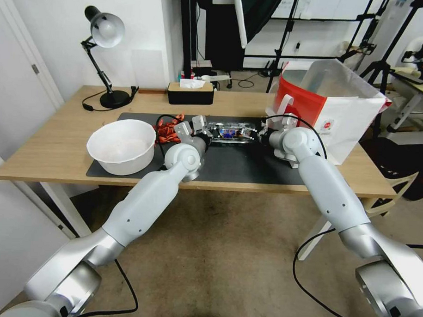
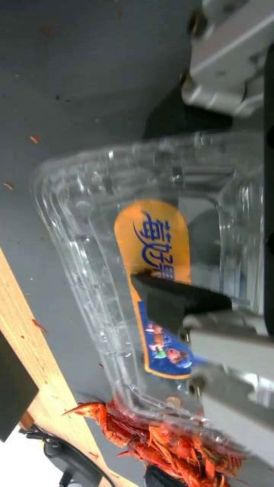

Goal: Close the takeout container lid, then place the container into the takeout bag.

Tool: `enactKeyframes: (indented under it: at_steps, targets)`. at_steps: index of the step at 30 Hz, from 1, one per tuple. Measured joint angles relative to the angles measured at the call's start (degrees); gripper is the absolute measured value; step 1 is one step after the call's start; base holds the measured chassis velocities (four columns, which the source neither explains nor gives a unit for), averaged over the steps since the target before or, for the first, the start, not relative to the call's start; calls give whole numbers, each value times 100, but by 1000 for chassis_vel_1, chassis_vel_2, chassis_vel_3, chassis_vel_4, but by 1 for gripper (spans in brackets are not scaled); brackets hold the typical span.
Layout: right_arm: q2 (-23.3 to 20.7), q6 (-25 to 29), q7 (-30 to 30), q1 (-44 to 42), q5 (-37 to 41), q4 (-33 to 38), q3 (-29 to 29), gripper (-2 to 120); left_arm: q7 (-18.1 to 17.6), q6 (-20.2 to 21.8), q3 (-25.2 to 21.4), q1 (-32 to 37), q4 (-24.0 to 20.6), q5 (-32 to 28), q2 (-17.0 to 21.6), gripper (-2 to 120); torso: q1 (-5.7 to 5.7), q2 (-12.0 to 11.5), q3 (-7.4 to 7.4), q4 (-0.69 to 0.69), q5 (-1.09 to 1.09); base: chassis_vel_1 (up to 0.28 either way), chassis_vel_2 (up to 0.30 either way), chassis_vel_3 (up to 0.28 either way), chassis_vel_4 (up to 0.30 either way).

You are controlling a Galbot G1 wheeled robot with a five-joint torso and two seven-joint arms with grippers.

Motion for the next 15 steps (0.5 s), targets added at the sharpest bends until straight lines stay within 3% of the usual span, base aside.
enactKeyframes:
  at_steps: [5, 11, 15]
  targets:
    - [0, -20, 118, 26, 170, -3, -3, 41, -9, 2, 10, -24, -20, -16, -5, 0, 0, 0, 0, 2, 1, 0, 0, 0, 0]
    - [-25, -20, 297, 61, 333, -1, -10, 14, -20, 7, 15, -29, -66, -32, 6, 0, 0, 0, 0, 2, 0, 0, 0, 0, 0]
    - [-45, -14, 341, 55, 370, 6, 0, 5, -27, 16, 15, -20, -117, -44, 32, 0, 0, 0, 0, 2, 0, 0, 0, 0, 0]
